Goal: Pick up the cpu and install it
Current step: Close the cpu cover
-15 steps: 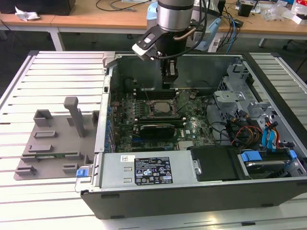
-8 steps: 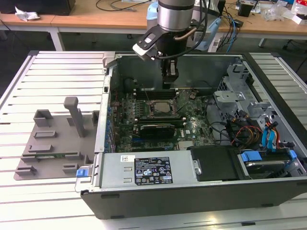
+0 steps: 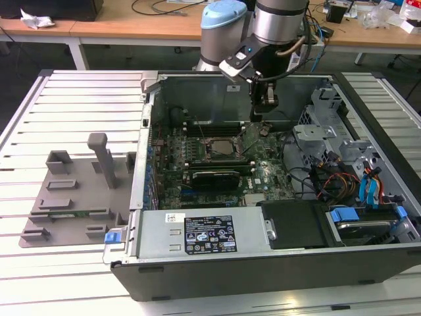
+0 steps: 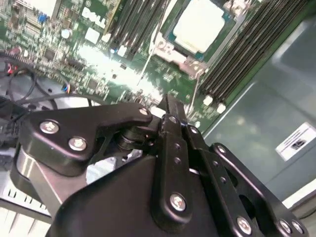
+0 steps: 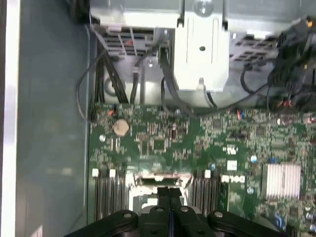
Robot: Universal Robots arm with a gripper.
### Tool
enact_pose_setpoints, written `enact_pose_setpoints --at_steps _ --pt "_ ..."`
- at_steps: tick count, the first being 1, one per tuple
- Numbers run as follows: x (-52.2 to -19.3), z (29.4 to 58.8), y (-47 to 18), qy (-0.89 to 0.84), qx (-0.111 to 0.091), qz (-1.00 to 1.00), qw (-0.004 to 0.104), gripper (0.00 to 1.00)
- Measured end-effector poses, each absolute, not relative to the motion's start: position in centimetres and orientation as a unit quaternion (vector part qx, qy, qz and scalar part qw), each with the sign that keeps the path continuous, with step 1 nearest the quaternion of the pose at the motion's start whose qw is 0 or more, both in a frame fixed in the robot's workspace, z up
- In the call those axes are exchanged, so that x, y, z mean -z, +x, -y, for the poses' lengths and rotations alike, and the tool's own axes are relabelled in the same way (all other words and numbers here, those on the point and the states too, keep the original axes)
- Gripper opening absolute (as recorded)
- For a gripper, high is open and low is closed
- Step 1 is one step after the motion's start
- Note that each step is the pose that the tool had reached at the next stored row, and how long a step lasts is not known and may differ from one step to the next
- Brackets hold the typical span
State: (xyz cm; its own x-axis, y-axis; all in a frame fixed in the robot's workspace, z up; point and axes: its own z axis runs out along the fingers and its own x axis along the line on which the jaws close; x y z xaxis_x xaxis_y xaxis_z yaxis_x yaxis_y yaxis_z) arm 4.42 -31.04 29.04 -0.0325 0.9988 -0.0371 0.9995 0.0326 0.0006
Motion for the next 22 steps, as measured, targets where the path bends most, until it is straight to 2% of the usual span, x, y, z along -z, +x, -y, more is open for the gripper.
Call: enact_pose_setpoints --at_steps 11,13,16,22 --pt "-25.8 30.8 7.2 0.69 0.017 -0.724 0.009 0.11" --pt "-25.7 30.8 7.1 0.69 0.012 -0.724 0.005 0.11" --pt "-25.5 30.7 7.0 0.69 0.019 -0.724 -0.005 0.11" --pt "-25.5 30.7 4.5 0.69 0.019 -0.724 -0.005 0.11"
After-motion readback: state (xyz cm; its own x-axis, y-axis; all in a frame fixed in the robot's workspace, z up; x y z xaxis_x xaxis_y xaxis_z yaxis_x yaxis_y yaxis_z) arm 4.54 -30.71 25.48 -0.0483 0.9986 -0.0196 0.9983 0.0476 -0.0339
